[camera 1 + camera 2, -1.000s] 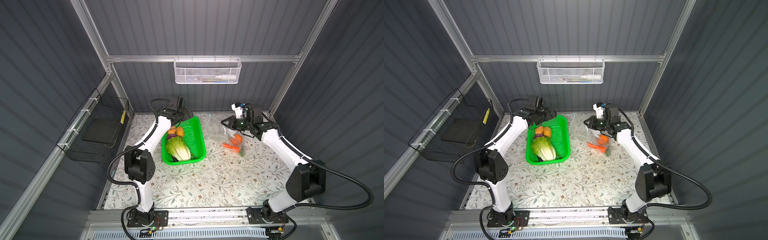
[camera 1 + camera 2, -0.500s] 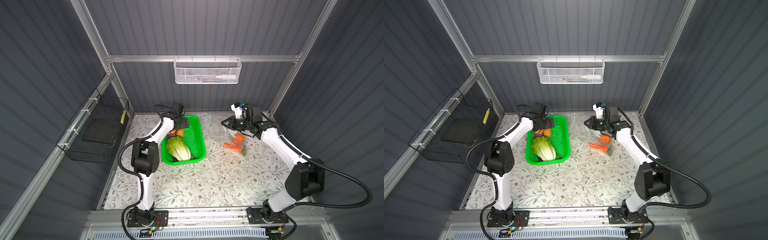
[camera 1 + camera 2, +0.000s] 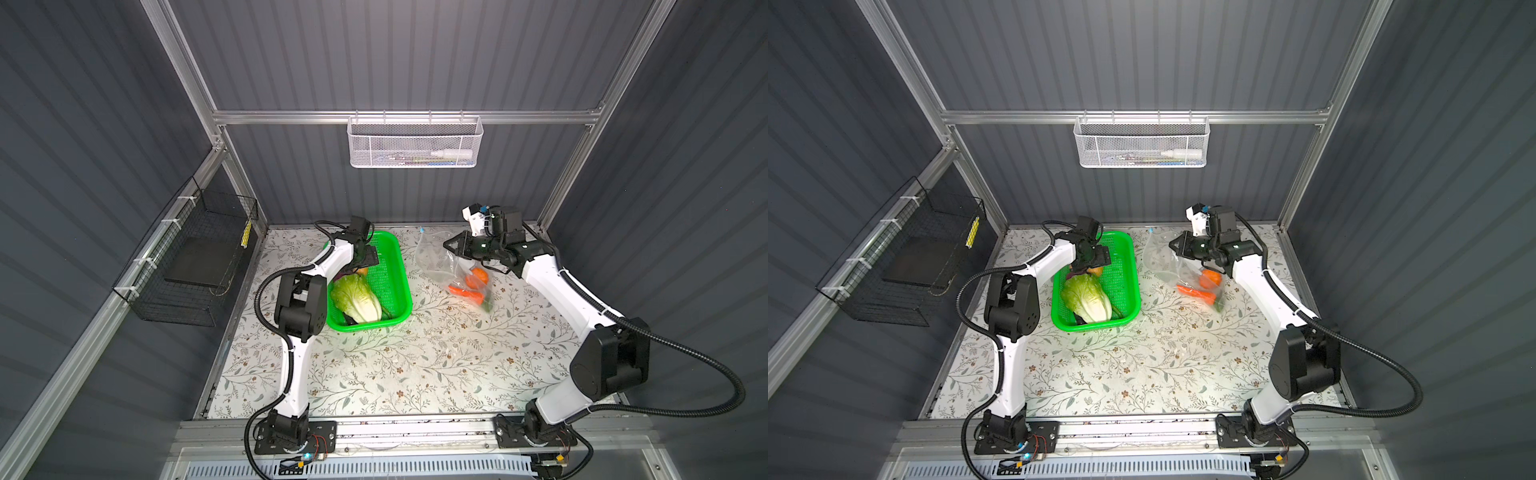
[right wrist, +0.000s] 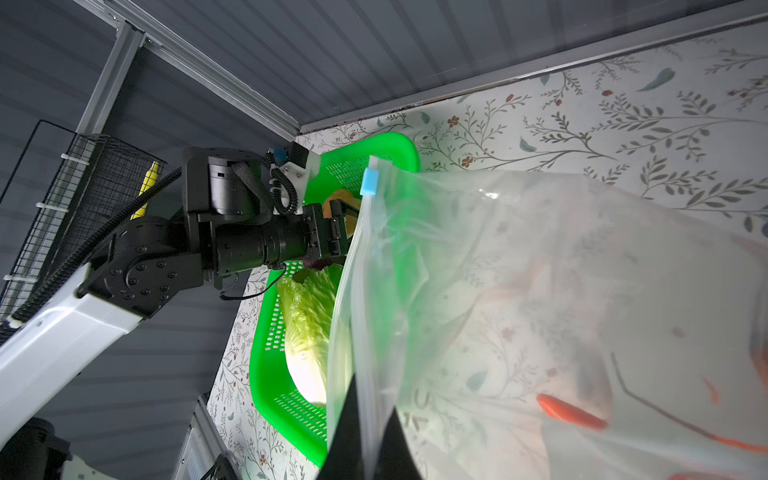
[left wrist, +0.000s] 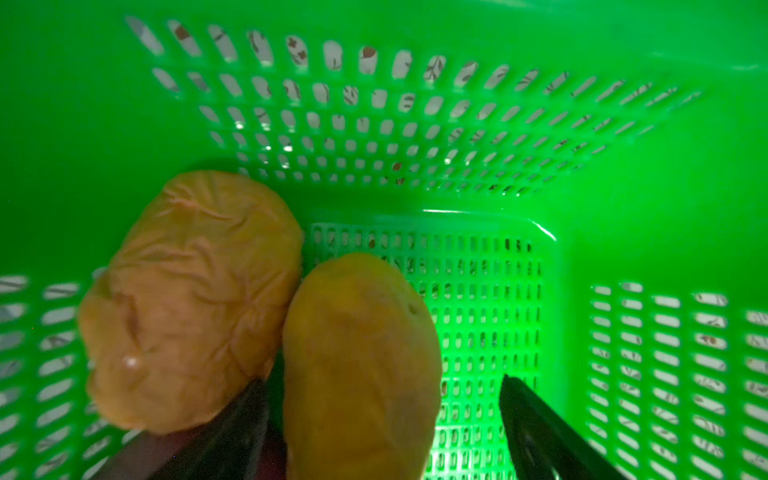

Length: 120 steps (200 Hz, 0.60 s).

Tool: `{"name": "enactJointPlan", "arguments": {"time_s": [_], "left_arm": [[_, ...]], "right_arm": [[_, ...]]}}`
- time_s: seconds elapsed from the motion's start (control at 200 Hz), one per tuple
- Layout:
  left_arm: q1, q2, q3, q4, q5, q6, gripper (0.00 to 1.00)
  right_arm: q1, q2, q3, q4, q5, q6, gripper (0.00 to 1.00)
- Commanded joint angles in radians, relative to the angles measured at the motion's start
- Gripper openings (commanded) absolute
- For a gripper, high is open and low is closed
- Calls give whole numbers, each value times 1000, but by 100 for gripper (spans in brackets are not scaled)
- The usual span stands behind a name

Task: Place the food in the zip-top bag and seal the zipper
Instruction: 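Lower the left gripper into the basket and grasp the yellow potato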

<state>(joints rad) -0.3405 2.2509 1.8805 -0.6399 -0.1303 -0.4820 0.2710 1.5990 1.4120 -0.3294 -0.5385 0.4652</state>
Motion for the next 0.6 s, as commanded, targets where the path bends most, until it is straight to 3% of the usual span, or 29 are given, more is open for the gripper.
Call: {"name": "enactJointPlan", "arguments": {"time_s": [0.0, 0.295, 0.595], "left_arm": [[5, 49, 41, -14, 51, -4, 89], [3, 86, 58, 1, 103, 14, 85], [-6, 116, 85, -101, 32, 38, 78]], "right_arm": [[0, 6, 6, -8, 8, -7, 0], [0, 4, 4, -8, 14, -8, 0], [1, 15, 17, -17, 15, -14, 0]]}}
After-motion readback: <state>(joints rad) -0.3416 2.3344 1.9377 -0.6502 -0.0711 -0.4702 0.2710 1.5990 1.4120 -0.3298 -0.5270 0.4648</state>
